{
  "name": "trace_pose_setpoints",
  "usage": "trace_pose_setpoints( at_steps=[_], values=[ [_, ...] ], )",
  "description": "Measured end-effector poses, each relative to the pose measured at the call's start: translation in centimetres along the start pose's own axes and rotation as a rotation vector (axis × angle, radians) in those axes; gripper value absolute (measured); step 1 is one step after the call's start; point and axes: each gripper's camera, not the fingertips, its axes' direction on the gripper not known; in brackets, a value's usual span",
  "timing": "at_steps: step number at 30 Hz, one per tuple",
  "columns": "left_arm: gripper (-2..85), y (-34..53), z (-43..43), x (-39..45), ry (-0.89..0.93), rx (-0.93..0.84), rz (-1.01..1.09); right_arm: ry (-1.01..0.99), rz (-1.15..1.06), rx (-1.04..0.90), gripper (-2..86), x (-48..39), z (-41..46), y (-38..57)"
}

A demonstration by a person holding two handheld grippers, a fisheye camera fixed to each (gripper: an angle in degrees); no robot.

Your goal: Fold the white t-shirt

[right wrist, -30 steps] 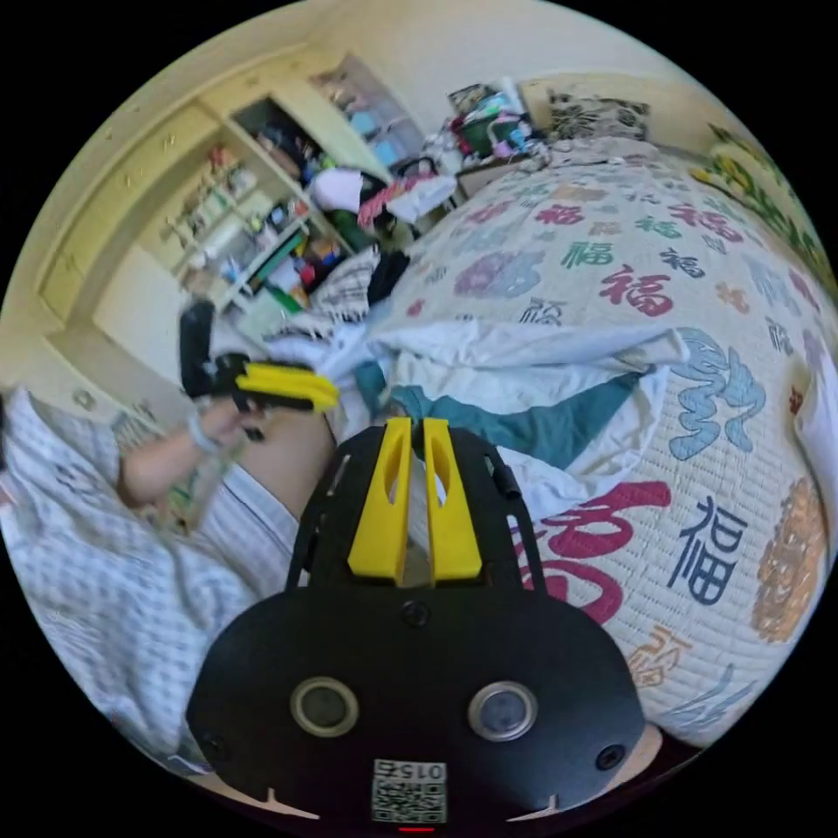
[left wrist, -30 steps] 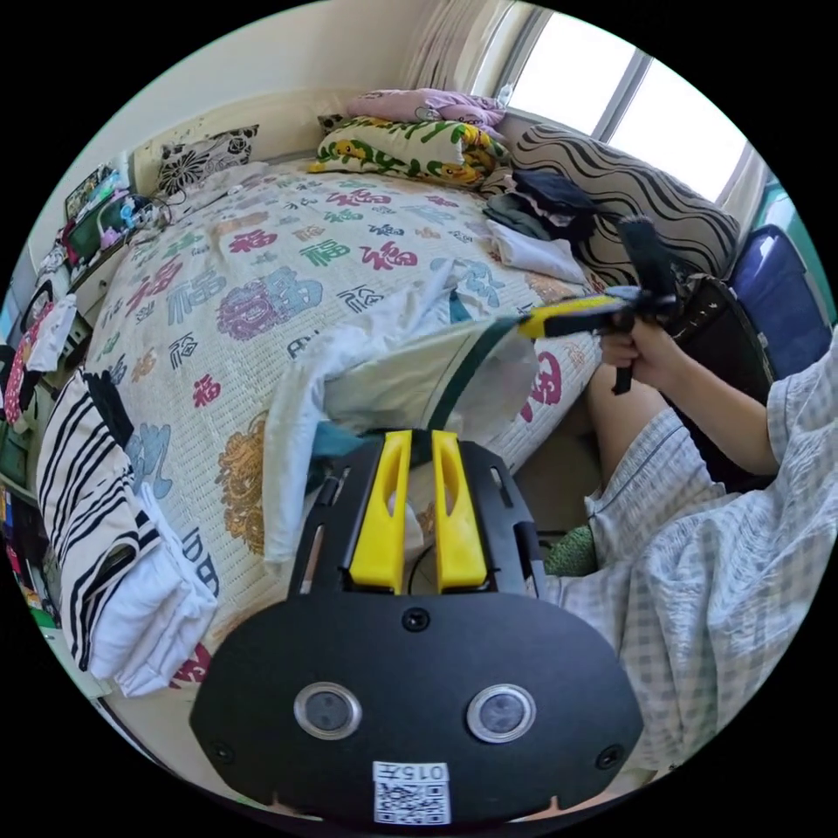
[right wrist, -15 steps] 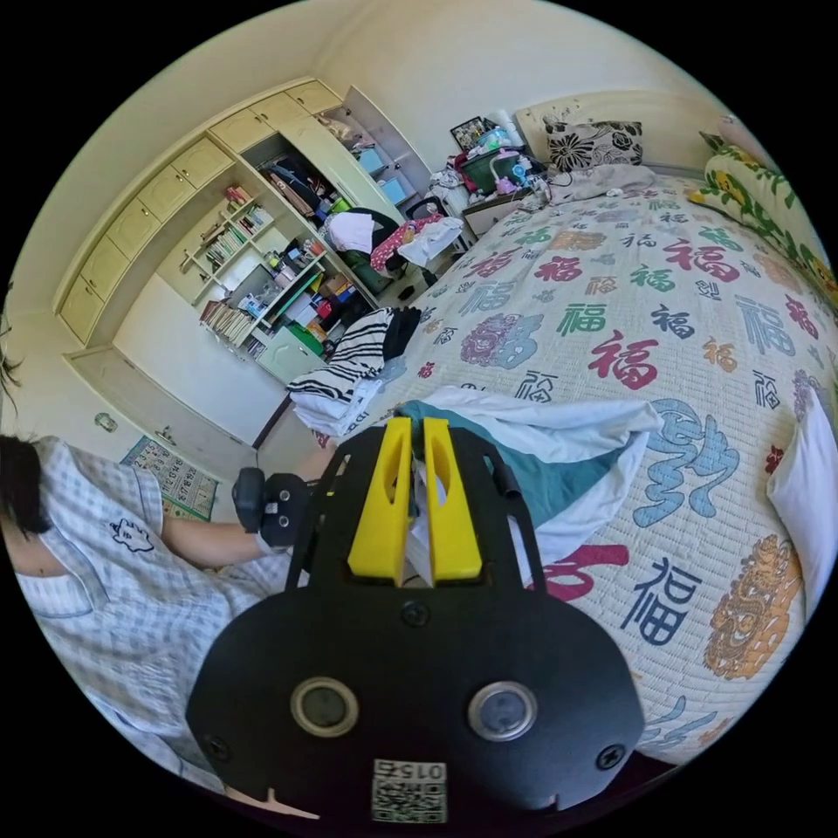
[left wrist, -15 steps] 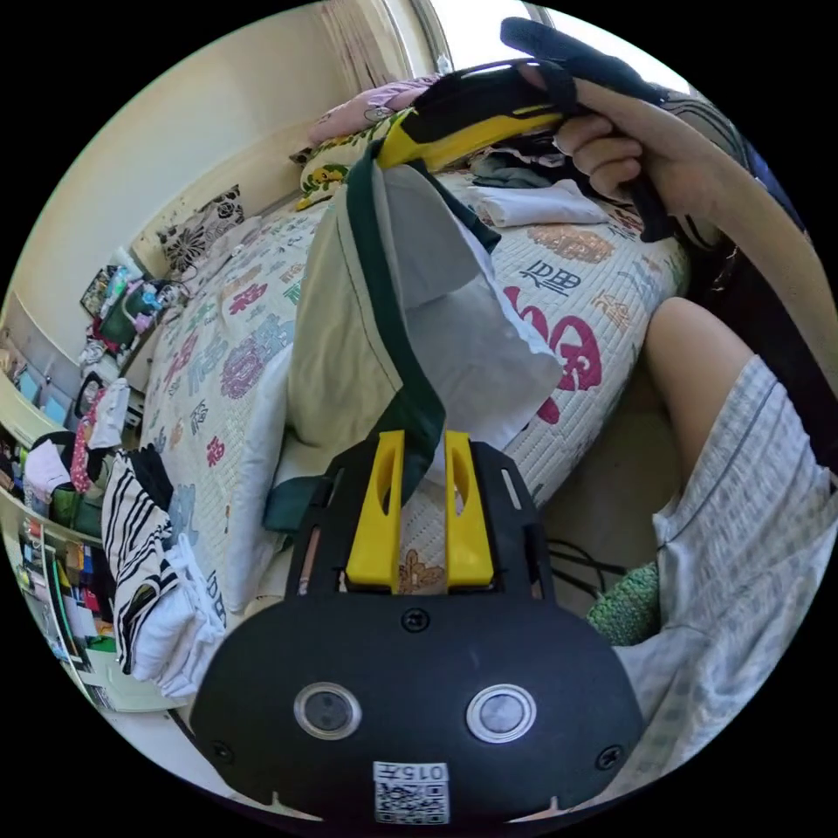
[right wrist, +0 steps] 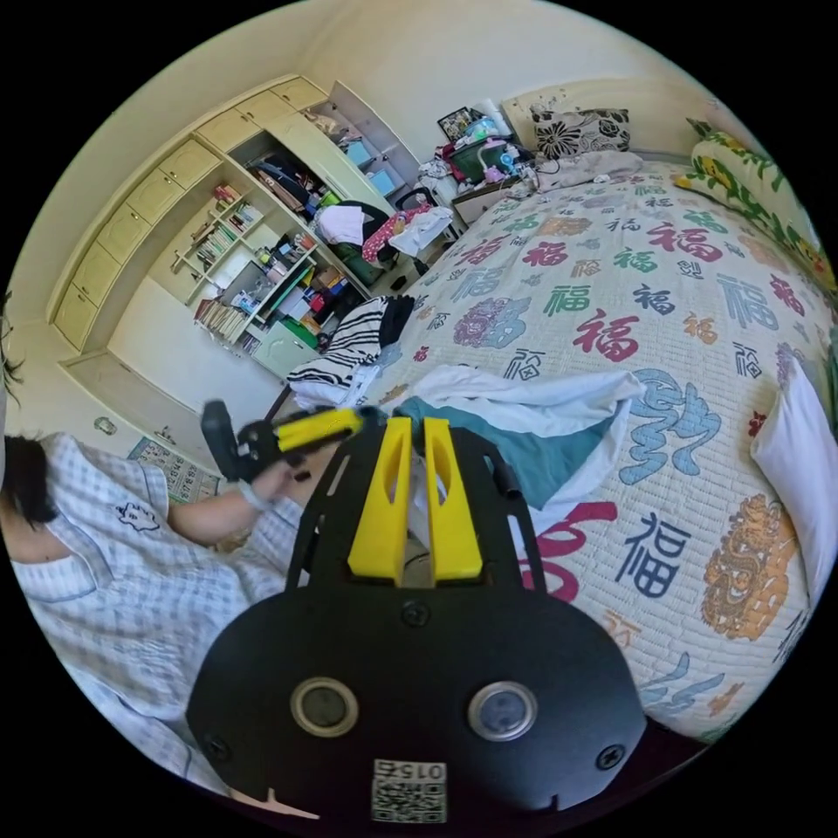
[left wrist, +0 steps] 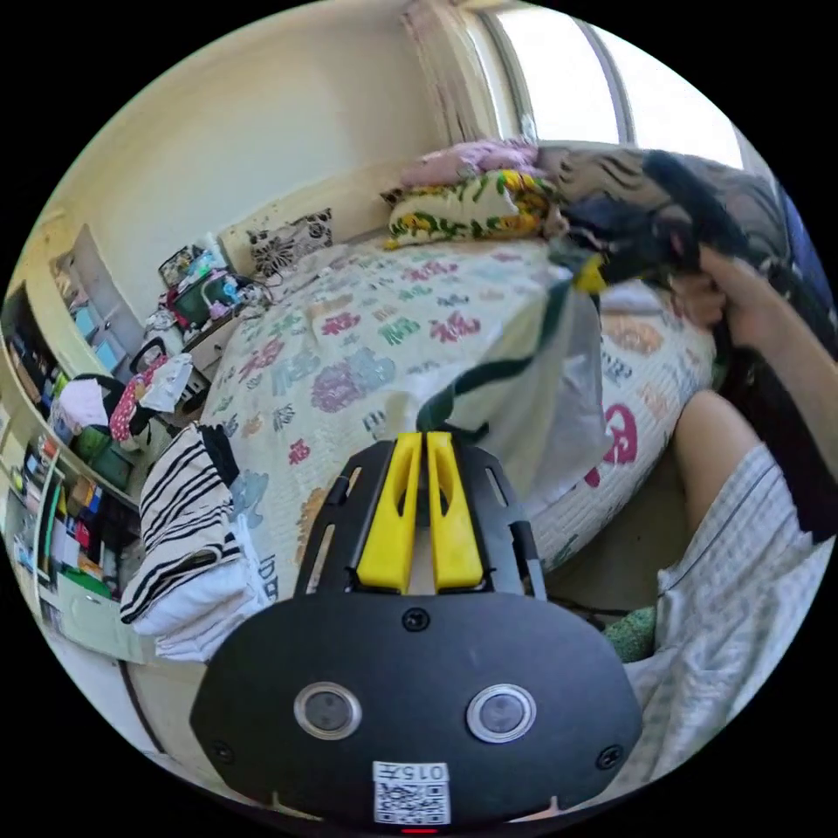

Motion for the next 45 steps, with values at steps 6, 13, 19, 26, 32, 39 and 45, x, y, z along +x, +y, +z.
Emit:
trace_pose_setpoints(
  at_steps=[6,13,19,26,32,39,45],
  values=[
    [0.0,-2.2,-11.6,-7.9,0.117,0.217,-0.041,0.002,-0.114,0.034,0.9,-3.8,-5.3,2.9],
    [0.0,-2.2,-20.7,-8.3,0.126,0.355,0.068,0.086,-0.198,0.138,-0.2,-9.2,-9.6,5.8],
    [0.0,-2.5,-33.5,-8.5,0.084,0.523,0.22,0.186,-0.305,0.355,-0.7,-16.6,-17.5,7.5],
    [0.0,-2.9,-48.7,-7.9,0.005,0.754,0.408,0.369,-0.603,0.494,-0.8,-29.3,-28.2,7.9],
    [0.0,-4.4,-49.8,-9.5,0.024,0.792,0.438,0.522,-0.726,0.545,-0.8,-33.9,-31.2,6.0],
    [0.1,-10.9,-32.3,-13.8,0.091,0.583,0.326,0.459,-0.579,0.429,-0.8,-25.4,-28.4,-3.1],
    [0.2,-21.2,-4.6,-17.8,0.057,0.295,0.229,0.505,-0.342,0.254,-0.6,-11.1,-21.5,-16.3]
  ],
)
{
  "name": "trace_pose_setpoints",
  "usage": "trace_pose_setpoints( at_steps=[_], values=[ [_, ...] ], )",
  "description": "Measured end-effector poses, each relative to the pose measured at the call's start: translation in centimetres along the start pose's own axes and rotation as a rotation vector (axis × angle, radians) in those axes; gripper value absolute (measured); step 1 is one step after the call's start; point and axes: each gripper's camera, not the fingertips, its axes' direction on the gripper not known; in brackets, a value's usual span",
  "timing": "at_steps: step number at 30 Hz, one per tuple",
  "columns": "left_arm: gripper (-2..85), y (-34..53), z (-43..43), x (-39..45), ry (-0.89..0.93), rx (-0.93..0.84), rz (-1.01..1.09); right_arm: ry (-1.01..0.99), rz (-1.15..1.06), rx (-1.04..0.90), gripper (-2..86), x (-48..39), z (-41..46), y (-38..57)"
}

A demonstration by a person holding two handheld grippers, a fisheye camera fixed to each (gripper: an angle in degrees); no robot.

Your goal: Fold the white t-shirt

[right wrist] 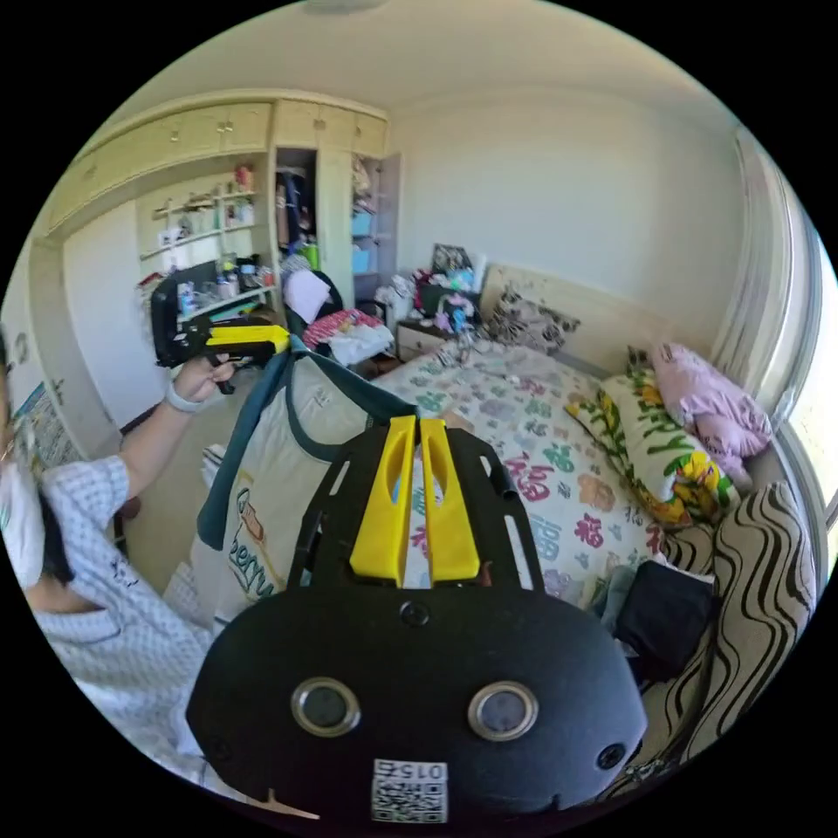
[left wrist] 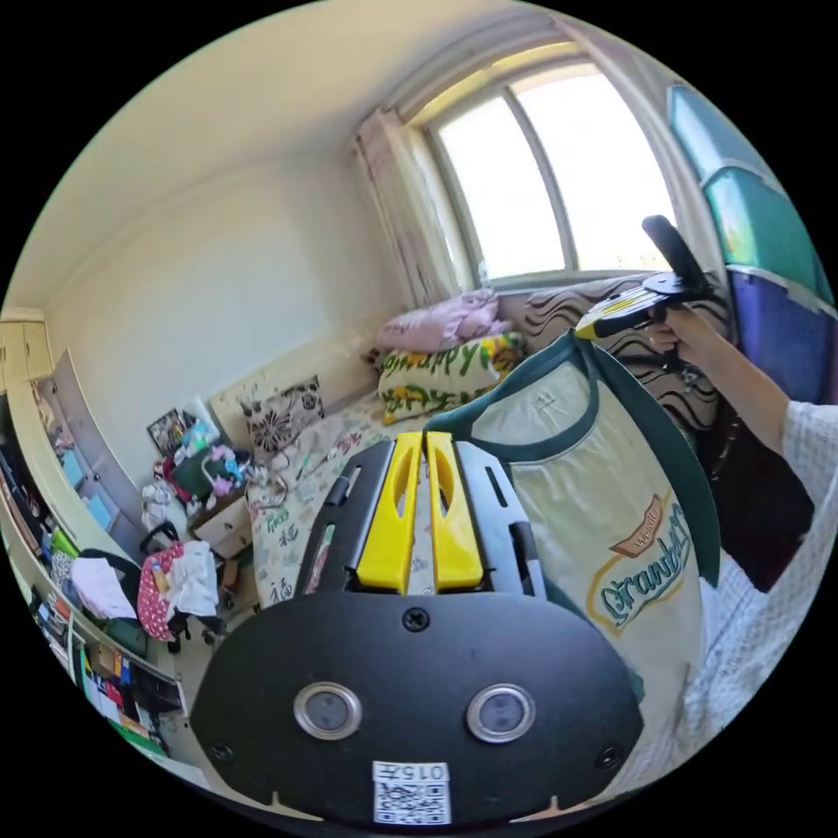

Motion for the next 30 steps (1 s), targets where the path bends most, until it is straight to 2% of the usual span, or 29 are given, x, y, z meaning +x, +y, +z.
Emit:
trace_pose_setpoints(
  at_steps=[1,3,5,7,8,11,13,15,18,22,24,26,30],
  values=[
    [0.2,0.1,3.5,-0.9,-0.006,-0.029,-0.028,0.041,0.041,-0.049,-0.4,2.7,4.3,-1.4],
    [0.1,2.2,17.0,-3.8,-0.031,-0.13,-0.158,0.081,0.122,-0.108,0.1,7.0,11.1,-2.9],
    [-0.1,6.4,24.5,-5.1,-0.077,-0.223,-0.312,0.022,0.293,-0.198,1.4,12.7,20.1,-2.9],
    [-0.3,11.8,28.5,-5.5,-0.079,-0.238,-0.438,-0.046,0.426,-0.255,2.6,15.7,25.2,-0.8],
    [-0.1,15.7,29.9,-5.1,0.009,-0.221,-0.445,-0.117,0.459,-0.242,3.3,16.9,27.1,1.2],
    [1.1,27.0,31.0,-3.2,0.132,-0.327,-0.458,-0.274,0.455,-0.296,6.2,17.9,29.6,7.9],
    [2.3,34.5,30.5,-1.5,0.209,-0.449,-0.499,-0.303,0.473,-0.375,6.5,17.8,30.1,12.9],
    [5.0,44.5,29.1,1.3,0.32,-0.6,-0.622,-0.331,0.539,-0.46,7.8,17.4,30.1,18.1],
    [7.1,53.6,27.5,5.0,0.392,-0.717,-0.764,-0.365,0.705,-0.544,8.6,16.1,29.2,25.4],
    [7.5,58.2,28.9,7.7,0.435,-0.762,-0.847,-0.386,0.794,-0.643,9.5,14.1,30.4,29.2],
    [4.8,59.5,32.3,9.9,0.537,-0.815,-0.85,-0.49,0.808,-0.658,9.1,13.8,32.5,29.1],
    [2.6,60.1,34.2,11.2,0.577,-0.851,-0.835,-0.61,0.815,-0.674,4.8,13.8,35.8,28.2],
    [0.7,58.9,31.8,11.4,0.513,-0.803,-0.795,-0.554,0.734,-0.802,-0.4,13.9,38.5,26.5]
  ],
)
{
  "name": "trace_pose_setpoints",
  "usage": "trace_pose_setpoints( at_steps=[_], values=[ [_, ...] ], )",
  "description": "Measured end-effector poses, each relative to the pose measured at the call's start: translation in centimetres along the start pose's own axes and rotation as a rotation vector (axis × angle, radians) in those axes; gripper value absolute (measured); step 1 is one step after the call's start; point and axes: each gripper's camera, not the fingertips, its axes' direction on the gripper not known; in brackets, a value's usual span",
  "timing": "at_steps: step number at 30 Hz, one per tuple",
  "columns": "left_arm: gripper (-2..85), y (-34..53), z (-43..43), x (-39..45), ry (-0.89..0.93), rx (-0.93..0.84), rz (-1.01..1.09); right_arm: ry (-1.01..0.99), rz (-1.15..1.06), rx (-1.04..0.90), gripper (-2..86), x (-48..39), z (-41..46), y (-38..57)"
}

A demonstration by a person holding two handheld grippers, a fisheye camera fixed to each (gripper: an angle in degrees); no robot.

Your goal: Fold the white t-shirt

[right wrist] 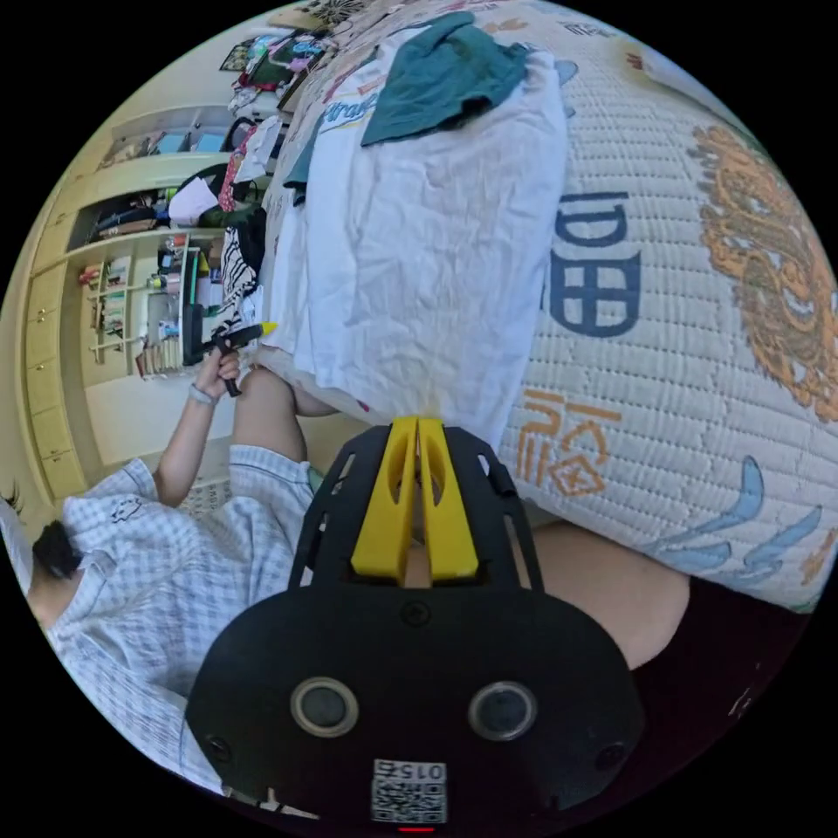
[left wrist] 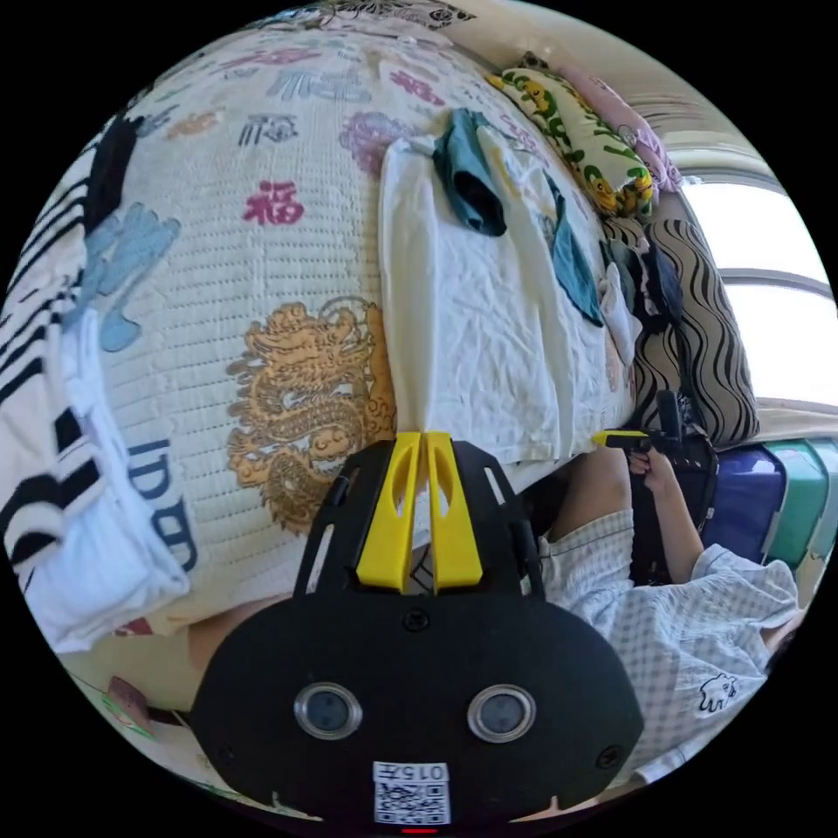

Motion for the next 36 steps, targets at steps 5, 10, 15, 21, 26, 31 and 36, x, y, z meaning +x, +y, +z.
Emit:
trace_pose_setpoints(
  at_steps=[5,10,15,21,26,31,36],
  values=[
    [0.1,4.3,-3.2,0.6,-0.022,0.086,0.011,0.171,0.046,0.125,0.1,0.2,-3.4,1.5],
    [0.1,6.1,-1.0,0.7,-0.011,0.116,-0.035,0.093,0.073,0.22,10.0,1.5,-3.5,-1.6],
    [0.1,6.6,1.8,3.4,-0.067,0.103,-0.015,0.258,0.106,0.082,6.0,1.5,-1.7,-6.9],
    [0.1,8.1,3.3,5.1,-0.017,0.141,-0.036,0.018,0.11,0.061,6.3,2.1,-0.9,-9.2],
    [0.1,9.1,3.9,7.3,-0.008,0.153,-0.036,0.096,0.126,0.065,0.3,1.6,0.4,-10.9],
    [0.0,11.7,3.9,10.7,-0.051,0.147,0.014,0.082,0.107,0.135,-0.8,1.3,-1.1,-7.9],
    [-0.2,16.0,5.9,14.1,-0.1,0.098,0.027,0.125,0.09,0.134,-0.9,0.9,-0.9,-4.1]
  ],
)
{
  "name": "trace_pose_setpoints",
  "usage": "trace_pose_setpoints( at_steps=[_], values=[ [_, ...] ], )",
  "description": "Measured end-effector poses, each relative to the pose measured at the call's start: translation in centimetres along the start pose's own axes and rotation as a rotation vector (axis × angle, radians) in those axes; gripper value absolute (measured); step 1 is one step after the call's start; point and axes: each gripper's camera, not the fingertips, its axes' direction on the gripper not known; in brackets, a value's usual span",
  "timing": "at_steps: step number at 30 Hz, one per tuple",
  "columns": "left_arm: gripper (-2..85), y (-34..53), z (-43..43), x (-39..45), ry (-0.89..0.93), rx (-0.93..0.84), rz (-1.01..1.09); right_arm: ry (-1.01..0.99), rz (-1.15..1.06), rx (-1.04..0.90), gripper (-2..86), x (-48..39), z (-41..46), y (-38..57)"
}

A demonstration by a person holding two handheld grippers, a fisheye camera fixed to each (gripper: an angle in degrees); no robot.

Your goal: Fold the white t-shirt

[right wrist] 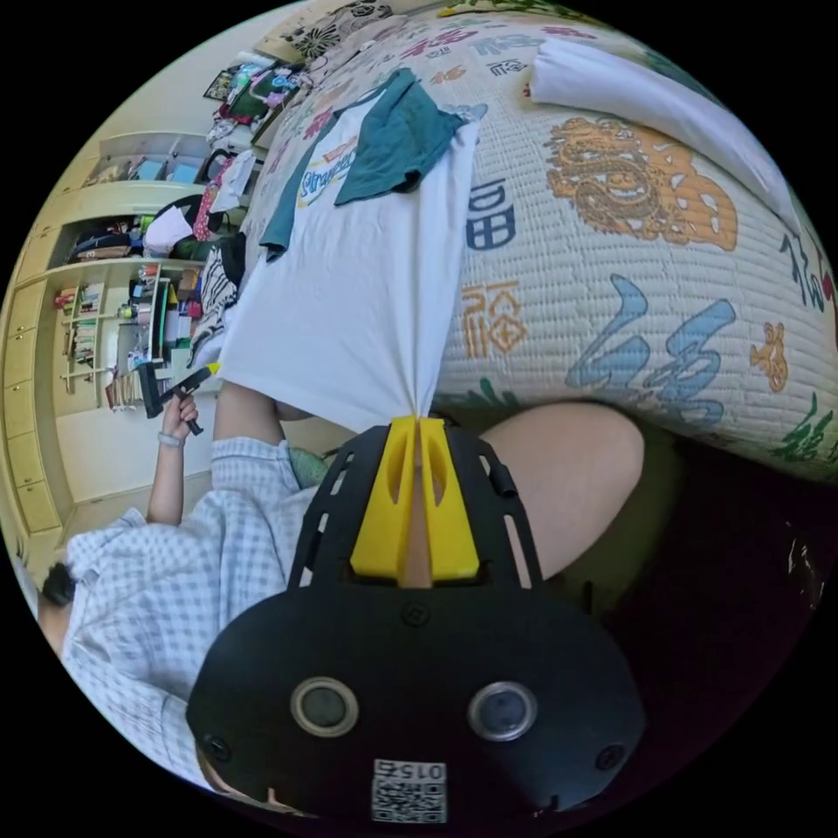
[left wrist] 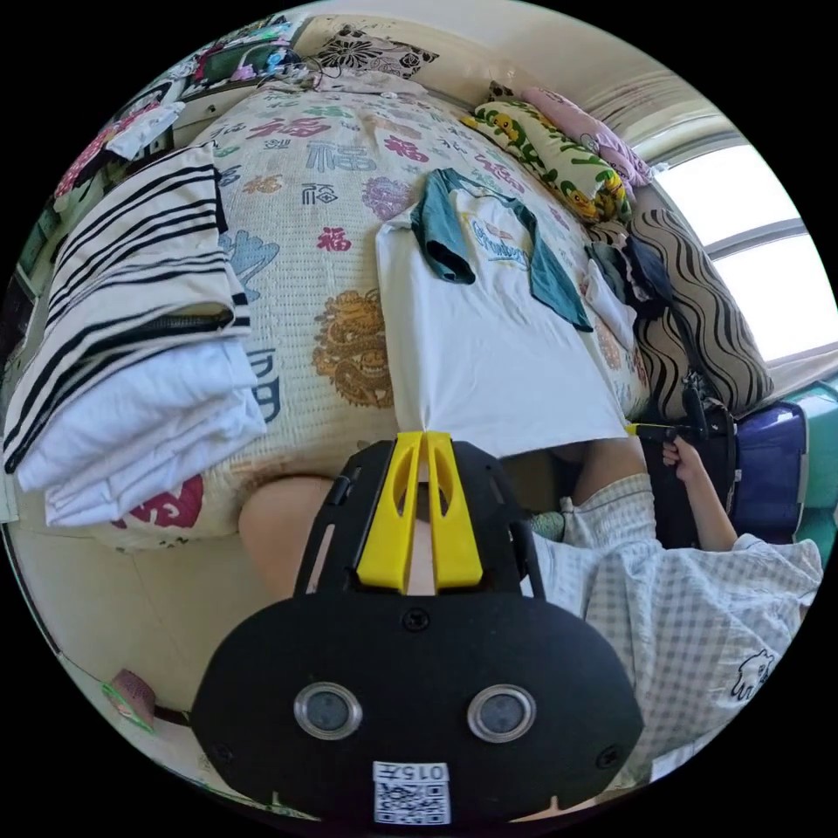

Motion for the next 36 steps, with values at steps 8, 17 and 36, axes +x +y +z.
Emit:
trace_pose_setpoints(
  at_steps=[8,17,36],
  values=[
    [-0.1,3.0,-1.0,5.9,-0.238,0.053,-0.057,0.136,-0.095,0.149,1.4,-0.6,-0.9,1.6],
    [5.8,-10.1,4.0,18.5,0.12,0.19,0.112,0.389,-0.408,0.229,8.0,-5.6,1.3,-5.7],
    [-0.5,-35.7,28.3,39.5,0.148,-0.115,0.192,0.298,-0.364,0.216,0.6,5.5,7.7,-12.1]
  ],
)
